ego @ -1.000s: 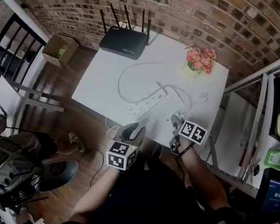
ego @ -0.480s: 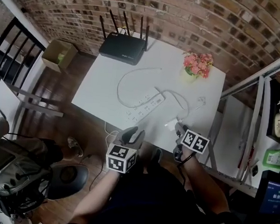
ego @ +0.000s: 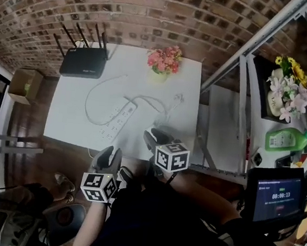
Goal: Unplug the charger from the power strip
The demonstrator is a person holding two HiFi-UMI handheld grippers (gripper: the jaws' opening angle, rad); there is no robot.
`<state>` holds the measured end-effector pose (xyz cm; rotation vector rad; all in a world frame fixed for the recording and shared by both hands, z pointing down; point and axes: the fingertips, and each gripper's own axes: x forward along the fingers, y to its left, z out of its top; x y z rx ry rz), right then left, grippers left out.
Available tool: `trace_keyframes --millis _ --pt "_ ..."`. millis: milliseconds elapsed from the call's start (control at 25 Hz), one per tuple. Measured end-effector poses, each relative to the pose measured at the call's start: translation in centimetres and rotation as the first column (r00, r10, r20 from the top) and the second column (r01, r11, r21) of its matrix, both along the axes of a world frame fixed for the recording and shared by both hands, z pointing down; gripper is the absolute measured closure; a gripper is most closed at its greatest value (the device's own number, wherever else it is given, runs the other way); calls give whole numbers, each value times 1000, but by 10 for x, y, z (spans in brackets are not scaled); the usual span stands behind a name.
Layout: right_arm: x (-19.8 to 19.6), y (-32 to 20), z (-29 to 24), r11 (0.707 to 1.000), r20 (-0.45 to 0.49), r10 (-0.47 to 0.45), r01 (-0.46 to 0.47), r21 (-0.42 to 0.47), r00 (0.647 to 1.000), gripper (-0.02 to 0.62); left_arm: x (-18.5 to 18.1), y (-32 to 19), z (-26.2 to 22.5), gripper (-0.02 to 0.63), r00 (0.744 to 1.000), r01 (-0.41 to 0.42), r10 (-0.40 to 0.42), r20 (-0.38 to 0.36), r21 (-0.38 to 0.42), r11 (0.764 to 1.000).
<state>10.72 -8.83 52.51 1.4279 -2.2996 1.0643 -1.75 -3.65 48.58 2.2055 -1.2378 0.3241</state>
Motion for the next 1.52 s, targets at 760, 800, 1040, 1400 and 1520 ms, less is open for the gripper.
trace_keyframes --millis 760,800,1040,1400,1520 --pt "-56 20 -158 857 -62 -288 286 428 956 581 14 -6 -136 600 990 7 34 -140 287 958" --pt "-61 21 -161 848 -73 -294 295 441 953 583 11 -6 -136 600 990 11 29 -135 286 958" --pt "-71 19 -169 820 -91 -315 319 476 945 583 2 -12 -135 600 993 28 6 -117 287 958" --pt "-73 17 -171 809 -111 -308 322 491 945 583 -5 -18 -132 600 993 39 -5 -121 279 959" --pt "-73 17 -171 808 -114 -309 324 491 944 583 -4 -19 -131 600 993 35 -2 -119 275 961"
